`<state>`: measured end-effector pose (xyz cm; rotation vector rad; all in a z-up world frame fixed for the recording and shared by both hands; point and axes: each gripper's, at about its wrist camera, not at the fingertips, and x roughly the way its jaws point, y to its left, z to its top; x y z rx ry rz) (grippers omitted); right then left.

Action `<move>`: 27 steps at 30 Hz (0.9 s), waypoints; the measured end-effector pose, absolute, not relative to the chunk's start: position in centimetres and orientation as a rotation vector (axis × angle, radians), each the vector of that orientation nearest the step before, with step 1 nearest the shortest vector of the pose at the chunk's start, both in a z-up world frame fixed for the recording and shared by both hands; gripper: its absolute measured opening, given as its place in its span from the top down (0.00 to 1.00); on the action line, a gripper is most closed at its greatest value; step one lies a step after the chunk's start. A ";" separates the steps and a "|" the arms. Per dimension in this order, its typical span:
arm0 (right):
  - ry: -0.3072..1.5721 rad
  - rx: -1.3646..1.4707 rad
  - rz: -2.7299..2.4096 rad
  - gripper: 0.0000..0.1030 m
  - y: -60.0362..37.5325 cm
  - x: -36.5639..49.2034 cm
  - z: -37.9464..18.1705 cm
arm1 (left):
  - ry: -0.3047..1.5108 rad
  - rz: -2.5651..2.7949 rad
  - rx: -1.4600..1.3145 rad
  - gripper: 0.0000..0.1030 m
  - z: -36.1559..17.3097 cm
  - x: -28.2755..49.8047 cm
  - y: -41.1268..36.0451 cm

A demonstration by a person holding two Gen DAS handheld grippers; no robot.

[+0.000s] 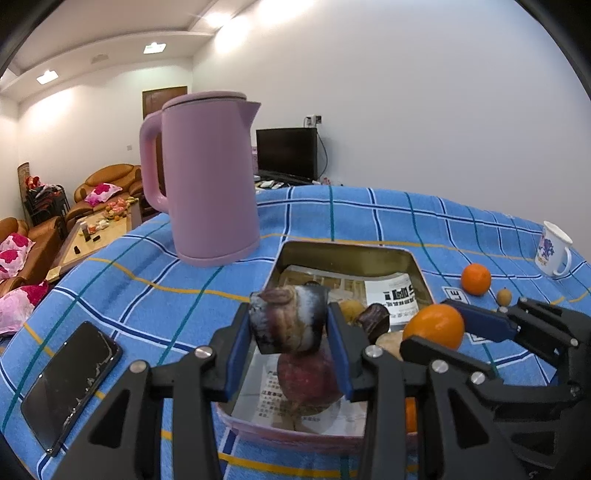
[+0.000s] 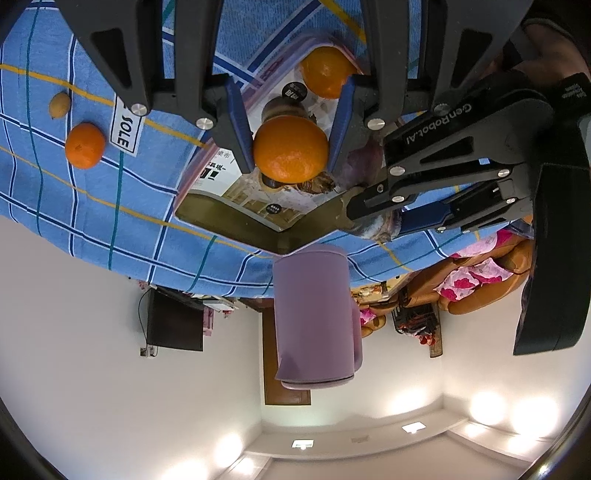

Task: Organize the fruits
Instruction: 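Open the left tool over the tin while the right tool releases the orange into it, then move the left tool to an orange while the right tool approaches the small brown fruit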

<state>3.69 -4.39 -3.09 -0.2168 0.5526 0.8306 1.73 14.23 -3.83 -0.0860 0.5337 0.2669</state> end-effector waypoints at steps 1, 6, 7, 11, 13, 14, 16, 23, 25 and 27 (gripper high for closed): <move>0.558 -0.217 0.834 0.59 -4.4 3.7 -3.1 | 0.539 0.263 -0.087 0.60 -3.9 1.8 14.3; 0.585 -0.213 0.855 0.58 -4.5 3.9 -3.3 | 0.538 0.258 -0.081 0.60 -3.9 1.6 14.2; 0.590 -0.212 0.860 0.58 -4.4 3.9 -3.3 | 0.541 0.259 -0.080 0.58 -3.9 1.6 14.2; 0.612 -0.193 0.862 0.57 -4.7 4.3 -3.5 | 0.546 0.252 -0.095 0.49 -3.9 1.5 14.3; 0.609 -0.175 0.867 0.52 -5.0 4.4 -3.4 | 0.529 0.238 -0.106 0.47 -3.8 1.2 14.4; 0.606 -0.171 0.864 0.48 -5.1 4.4 -3.4 | 0.526 0.237 -0.112 0.42 -3.7 1.0 14.4; 0.602 -0.159 0.858 0.45 -5.5 4.5 -3.3 | 0.519 0.250 -0.124 0.33 -3.7 0.9 14.6; 0.570 -0.153 0.827 0.38 -6.5 4.3 -2.9 | 0.518 0.244 -0.113 0.28 -3.5 0.8 13.9; 0.563 -0.155 0.812 0.38 -7.1 4.2 -2.6 | 0.514 0.243 -0.108 0.25 -3.2 0.8 13.5; 0.557 -0.155 0.796 0.38 -8.1 4.3 -2.1 | 0.508 0.233 -0.112 0.24 -2.8 0.8 13.2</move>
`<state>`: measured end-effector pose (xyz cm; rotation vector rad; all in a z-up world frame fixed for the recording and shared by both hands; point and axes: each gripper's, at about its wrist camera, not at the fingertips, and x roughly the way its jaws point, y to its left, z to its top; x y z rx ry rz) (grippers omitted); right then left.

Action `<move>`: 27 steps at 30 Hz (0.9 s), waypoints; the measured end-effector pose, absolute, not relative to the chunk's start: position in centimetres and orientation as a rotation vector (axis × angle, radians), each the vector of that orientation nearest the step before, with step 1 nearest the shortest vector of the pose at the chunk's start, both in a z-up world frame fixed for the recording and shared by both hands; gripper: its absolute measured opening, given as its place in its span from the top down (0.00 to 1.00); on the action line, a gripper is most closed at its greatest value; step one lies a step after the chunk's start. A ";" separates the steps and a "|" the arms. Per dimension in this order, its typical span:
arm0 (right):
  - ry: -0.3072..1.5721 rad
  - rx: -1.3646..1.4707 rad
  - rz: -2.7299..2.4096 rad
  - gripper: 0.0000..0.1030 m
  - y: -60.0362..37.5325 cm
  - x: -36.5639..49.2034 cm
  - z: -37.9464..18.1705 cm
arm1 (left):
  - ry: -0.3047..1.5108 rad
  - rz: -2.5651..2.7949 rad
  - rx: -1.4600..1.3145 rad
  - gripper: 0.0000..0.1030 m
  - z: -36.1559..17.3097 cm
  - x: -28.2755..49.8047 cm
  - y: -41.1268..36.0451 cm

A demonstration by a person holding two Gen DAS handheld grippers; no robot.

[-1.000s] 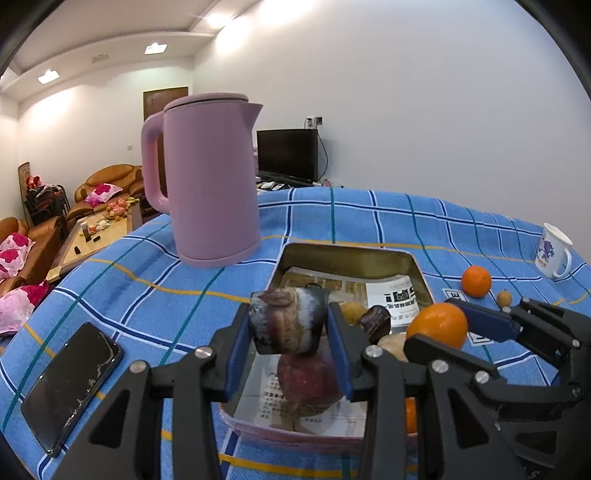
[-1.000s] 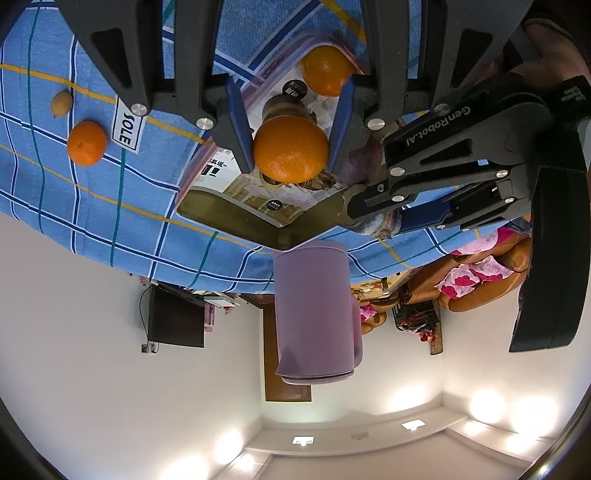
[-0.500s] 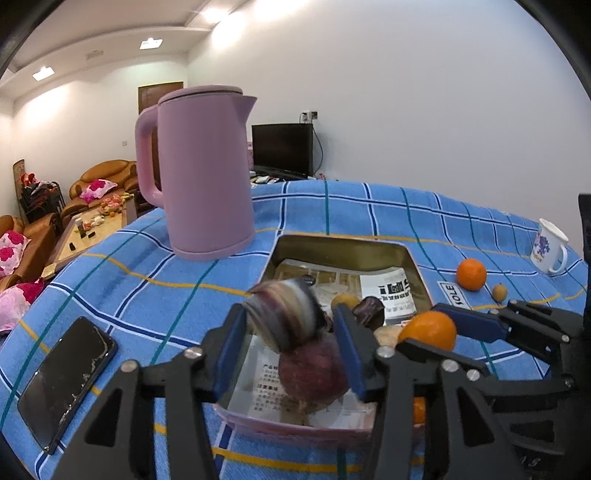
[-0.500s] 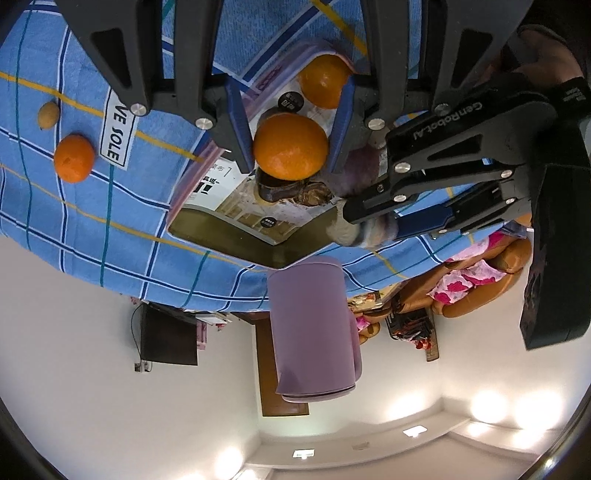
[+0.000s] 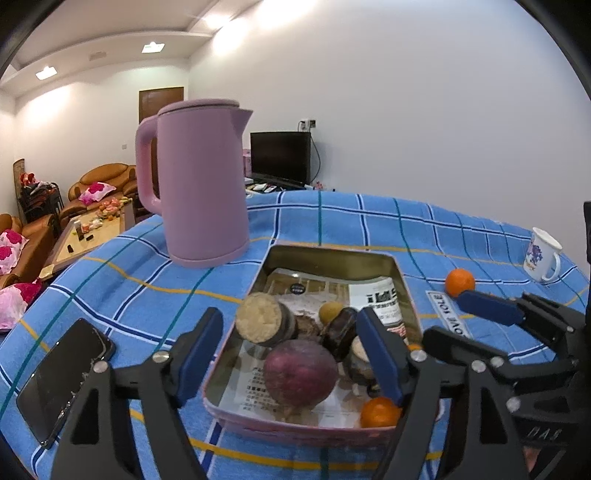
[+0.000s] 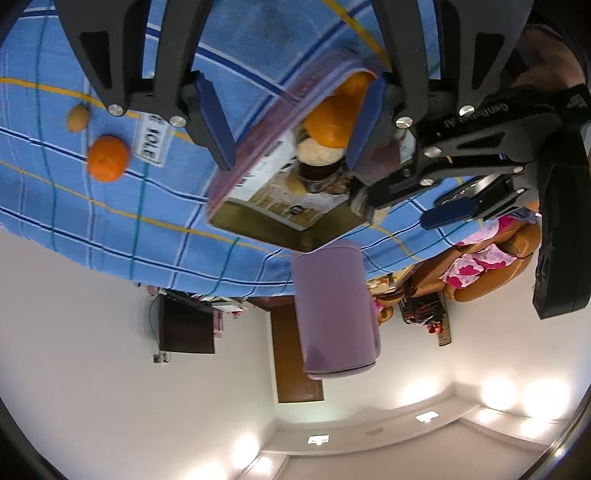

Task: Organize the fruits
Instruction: 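Move the left tool to an orange while the right tool approaches the small brown fruit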

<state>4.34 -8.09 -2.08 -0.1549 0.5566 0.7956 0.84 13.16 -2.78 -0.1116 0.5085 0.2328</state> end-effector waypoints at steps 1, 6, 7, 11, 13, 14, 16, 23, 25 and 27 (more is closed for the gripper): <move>0.554 -0.155 0.785 0.38 -8.7 4.5 -1.8 | 0.507 0.222 -0.116 0.23 -2.5 0.9 13.0; 0.553 -0.163 0.684 0.38 -13.1 5.7 -0.6 | 0.506 0.200 -0.100 0.19 -1.5 2.0 11.1; 0.552 -0.164 0.656 0.38 -14.0 6.1 -0.4 | 0.507 0.182 -0.097 0.19 -1.3 2.3 10.4; 0.573 -0.167 0.526 0.38 -18.0 8.1 -0.4 | 0.517 0.127 -0.082 0.18 -0.8 3.5 7.9; 0.603 -0.159 0.453 0.38 -19.6 9.4 -0.7 | 0.525 0.103 -0.070 0.14 -0.6 4.3 6.5; 0.628 -0.146 0.426 0.38 -20.4 10.3 -1.0 | 0.529 0.098 -0.063 0.13 -0.5 4.6 5.9; 0.675 -0.120 0.401 0.38 -21.5 11.7 -1.6 | 0.538 0.072 -0.045 0.12 -0.2 5.4 4.6; 0.768 -0.097 0.401 0.38 -21.1 14.5 -3.5 | 0.565 0.053 0.012 0.09 0.5 8.3 1.9; 0.779 -0.093 0.417 0.38 -20.5 14.7 -3.8 | 0.580 0.046 0.002 0.09 0.2 9.2 1.8; 0.792 -0.090 0.425 0.38 -20.2 15.1 -4.1 | 0.592 0.055 0.002 0.09 -0.1 10.0 1.8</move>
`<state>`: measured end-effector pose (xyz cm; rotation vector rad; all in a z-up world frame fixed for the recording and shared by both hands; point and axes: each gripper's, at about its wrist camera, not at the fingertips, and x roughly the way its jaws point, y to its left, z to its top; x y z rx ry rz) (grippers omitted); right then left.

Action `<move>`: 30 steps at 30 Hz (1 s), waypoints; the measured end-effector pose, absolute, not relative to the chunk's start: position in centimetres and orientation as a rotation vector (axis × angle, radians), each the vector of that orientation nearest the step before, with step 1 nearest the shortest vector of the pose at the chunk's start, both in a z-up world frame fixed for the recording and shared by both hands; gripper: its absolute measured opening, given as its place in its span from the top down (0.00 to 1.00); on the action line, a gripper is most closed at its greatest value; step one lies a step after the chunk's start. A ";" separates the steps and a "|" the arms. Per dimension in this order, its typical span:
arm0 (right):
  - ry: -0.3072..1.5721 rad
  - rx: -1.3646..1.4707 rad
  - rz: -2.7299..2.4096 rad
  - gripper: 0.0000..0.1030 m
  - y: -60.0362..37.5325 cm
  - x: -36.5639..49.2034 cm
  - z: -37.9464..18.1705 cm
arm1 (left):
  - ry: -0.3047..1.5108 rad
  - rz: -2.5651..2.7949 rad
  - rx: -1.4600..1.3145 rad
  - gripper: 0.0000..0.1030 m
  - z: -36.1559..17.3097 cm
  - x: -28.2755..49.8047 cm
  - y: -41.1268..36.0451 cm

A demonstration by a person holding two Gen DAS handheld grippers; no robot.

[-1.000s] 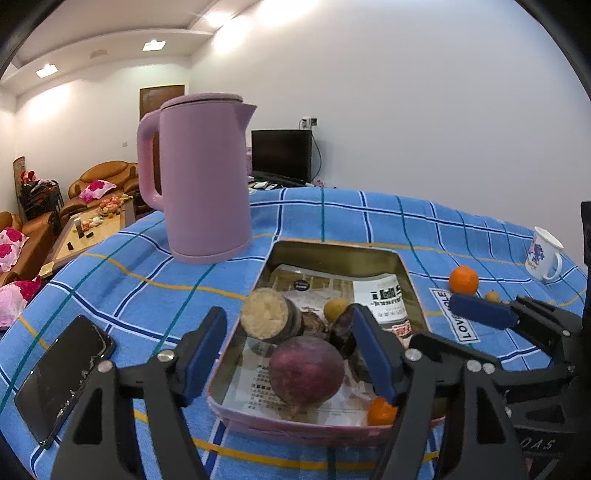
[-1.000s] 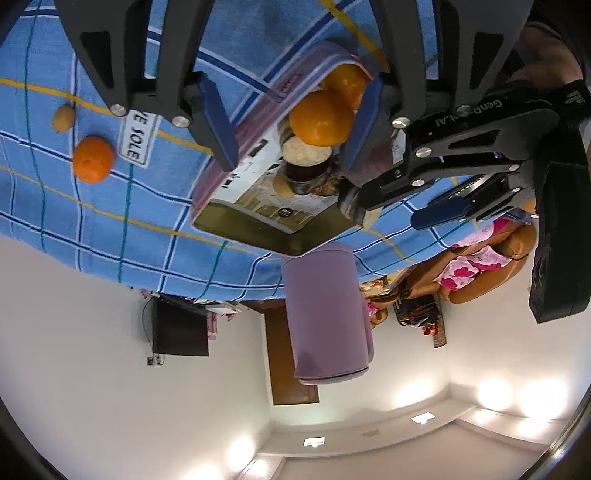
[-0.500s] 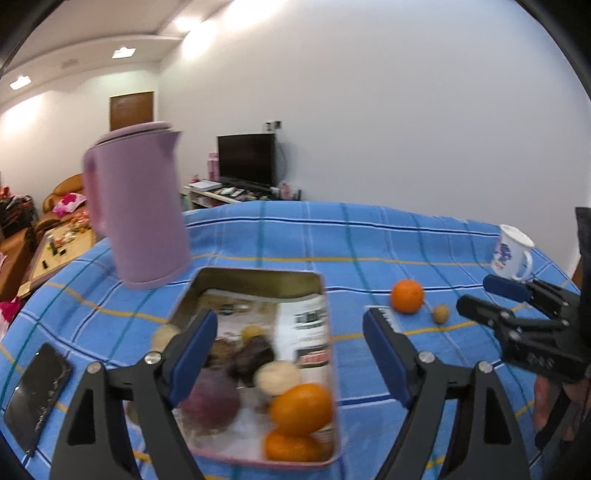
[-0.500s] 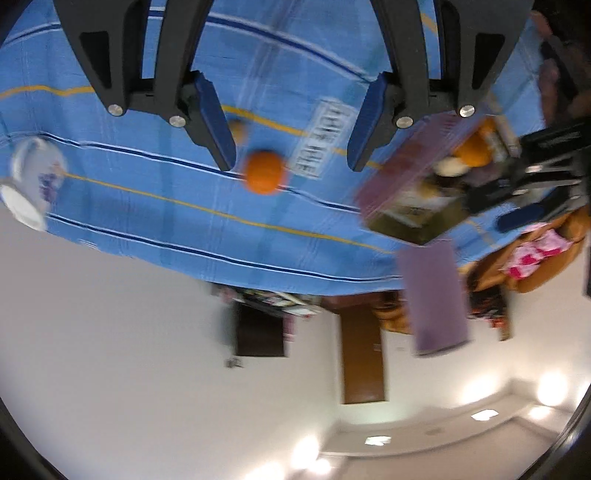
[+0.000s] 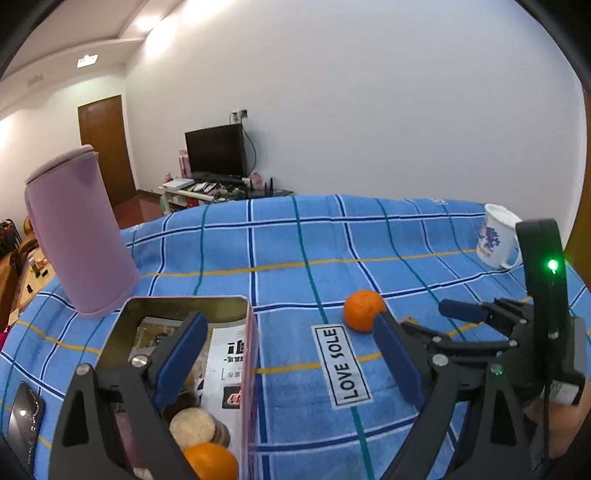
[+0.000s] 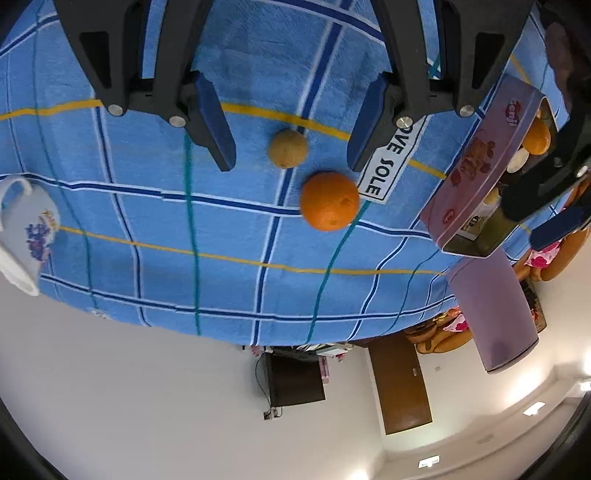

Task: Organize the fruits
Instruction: 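Move the left tool to an orange while the right tool approaches the small brown fruit, then close the left tool on the orange while the right tool grasps the brown fruit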

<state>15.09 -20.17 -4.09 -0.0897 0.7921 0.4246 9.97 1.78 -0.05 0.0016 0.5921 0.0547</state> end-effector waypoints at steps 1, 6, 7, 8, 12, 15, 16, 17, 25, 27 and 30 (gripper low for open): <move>0.798 -0.099 0.421 0.42 -19.9 15.2 -4.3 | 0.599 0.059 0.003 0.09 -0.2 10.5 1.8; 0.843 -0.116 0.403 0.54 -19.6 16.1 -5.8 | 0.631 0.064 -0.014 0.09 -0.8 12.2 1.7; 0.855 -0.105 0.407 0.60 -19.7 16.3 -5.9 | 0.633 0.062 -0.016 0.09 -0.9 12.5 1.6; 0.859 -0.092 0.408 0.67 -20.0 16.5 -5.9 | 0.636 0.059 -0.016 0.09 -0.9 12.7 1.5; 0.870 -0.045 0.433 0.73 -20.8 16.9 -6.1 | 0.649 0.046 -0.018 0.09 -1.4 13.5 0.7; 0.844 -0.020 0.410 0.73 -21.7 16.7 -5.7 | 0.659 0.022 -0.011 0.10 -1.7 13.9 -0.2; 0.835 -0.021 0.396 0.73 -22.0 16.7 -5.6 | 0.666 0.011 -0.001 0.11 -1.8 14.0 -0.6; 0.819 -0.029 0.373 0.73 -22.4 16.6 -5.4 | 0.669 0.008 0.013 0.11 -2.0 14.2 -1.1; 0.781 -0.015 0.257 0.73 -25.3 17.2 -4.8 | 0.735 -0.035 0.012 0.18 -4.0 16.3 -3.3; 0.781 -0.004 0.252 0.73 -25.6 17.2 -4.7 | 0.749 -0.048 0.009 0.19 -4.3 17.0 -3.8; 0.775 0.000 0.253 0.73 -25.7 17.1 -4.7 | 0.788 -0.070 -0.001 0.27 -5.2 18.2 -4.2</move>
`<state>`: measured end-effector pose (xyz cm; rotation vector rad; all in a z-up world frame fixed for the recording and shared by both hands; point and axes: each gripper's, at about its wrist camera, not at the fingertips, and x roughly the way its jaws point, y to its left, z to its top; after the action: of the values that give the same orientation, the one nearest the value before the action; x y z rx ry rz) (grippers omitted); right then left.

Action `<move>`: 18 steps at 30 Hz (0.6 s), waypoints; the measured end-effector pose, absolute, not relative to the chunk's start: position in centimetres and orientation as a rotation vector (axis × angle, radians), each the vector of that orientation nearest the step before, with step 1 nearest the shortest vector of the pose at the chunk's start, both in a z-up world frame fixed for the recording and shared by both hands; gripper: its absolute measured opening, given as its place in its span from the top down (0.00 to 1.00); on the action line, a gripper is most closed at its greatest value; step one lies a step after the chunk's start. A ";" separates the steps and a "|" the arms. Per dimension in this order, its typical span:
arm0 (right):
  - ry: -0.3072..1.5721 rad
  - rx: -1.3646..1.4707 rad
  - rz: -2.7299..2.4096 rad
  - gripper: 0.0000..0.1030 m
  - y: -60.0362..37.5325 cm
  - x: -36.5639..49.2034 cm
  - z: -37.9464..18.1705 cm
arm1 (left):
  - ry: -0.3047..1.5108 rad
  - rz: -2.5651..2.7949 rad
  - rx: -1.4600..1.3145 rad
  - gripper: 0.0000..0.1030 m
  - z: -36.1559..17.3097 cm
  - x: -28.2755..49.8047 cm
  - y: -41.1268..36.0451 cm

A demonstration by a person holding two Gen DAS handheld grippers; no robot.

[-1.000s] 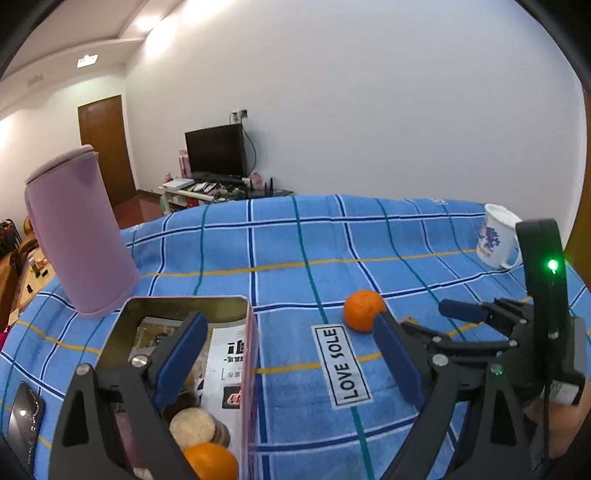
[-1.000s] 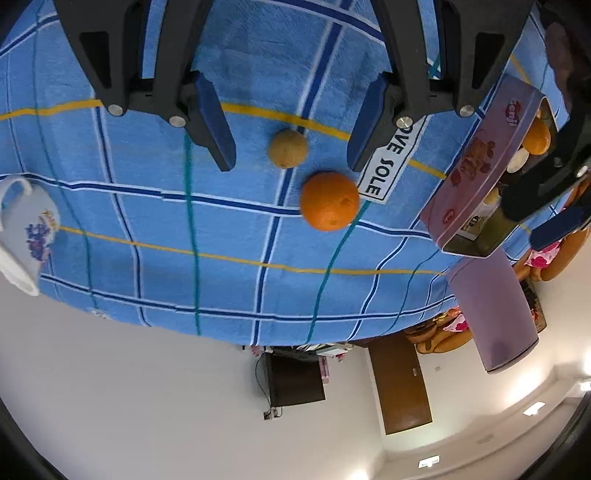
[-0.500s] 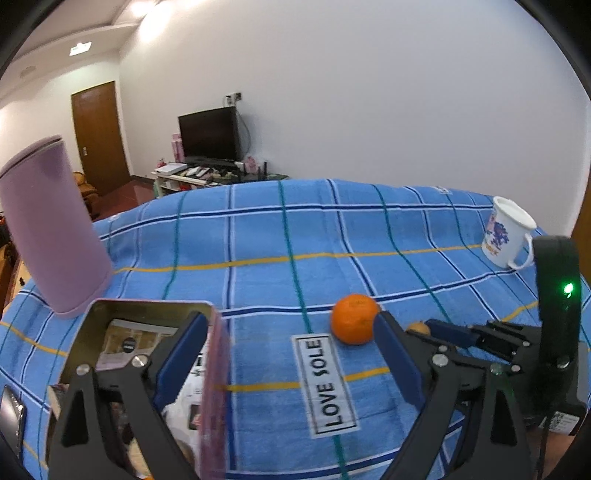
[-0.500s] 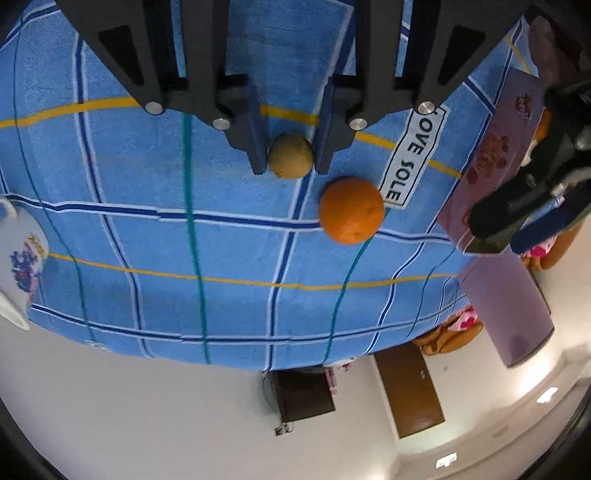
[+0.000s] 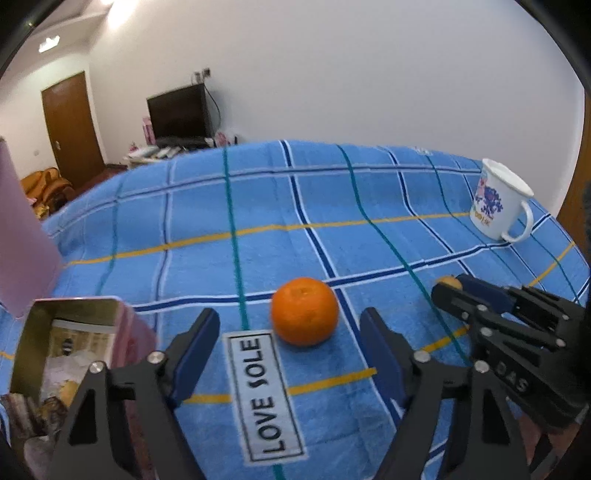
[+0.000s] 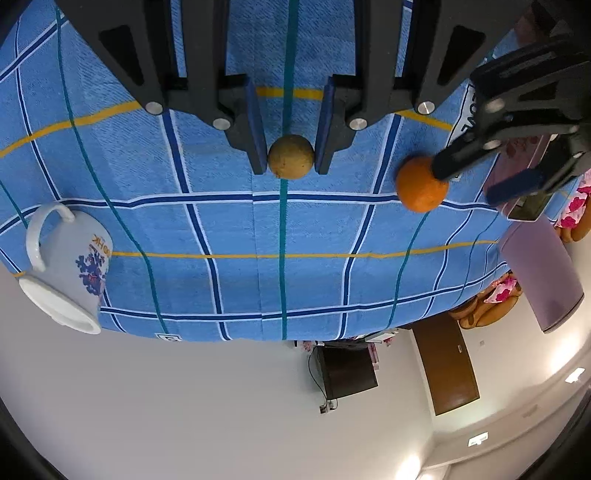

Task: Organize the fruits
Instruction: 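Close the left tool on the orange while the right tool grasps the brown fruit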

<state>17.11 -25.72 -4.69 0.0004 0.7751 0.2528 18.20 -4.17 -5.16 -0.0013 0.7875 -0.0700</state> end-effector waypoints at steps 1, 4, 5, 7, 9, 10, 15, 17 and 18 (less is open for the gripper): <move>0.775 -0.002 0.253 0.73 -25.7 17.1 -4.7 | 0.809 -0.073 -0.008 0.31 -5.6 18.7 -4.2; 0.780 -0.003 0.255 0.73 -25.7 17.1 -4.9 | 0.844 -0.065 -0.017 0.34 -6.5 19.6 -4.0; 0.782 -0.005 0.258 0.73 -25.5 17.1 -4.9 | 0.850 -0.063 -0.022 0.34 -6.7 19.9 -4.0; 0.784 -0.013 0.261 0.73 -25.4 17.1 -5.0 | 0.852 -0.071 -0.033 0.33 -6.9 20.1 -3.9; 0.788 -0.017 0.265 0.73 -25.3 17.1 -5.0 | 0.850 -0.077 -0.036 0.36 -7.0 20.4 -3.9; 0.789 -0.018 0.265 0.73 -25.3 17.1 -5.1 | 0.850 -0.091 -0.034 0.42 -7.0 20.4 -4.1; 0.788 -0.018 0.269 0.73 -25.2 17.0 -5.1 | 0.852 -0.114 -0.040 0.51 -7.0 20.5 -4.3; 0.783 -0.016 0.271 0.73 -25.2 16.9 -5.0 | 0.853 -0.126 -0.067 0.52 -7.1 20.5 -3.9; 0.781 -0.017 0.270 0.73 -25.2 16.9 -5.0 | 0.852 -0.129 -0.071 0.52 -7.1 20.4 -3.8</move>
<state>16.87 -25.19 -5.00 -0.0175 0.7811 0.2701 20.45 -3.82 -7.09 -0.0706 0.8524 -0.1291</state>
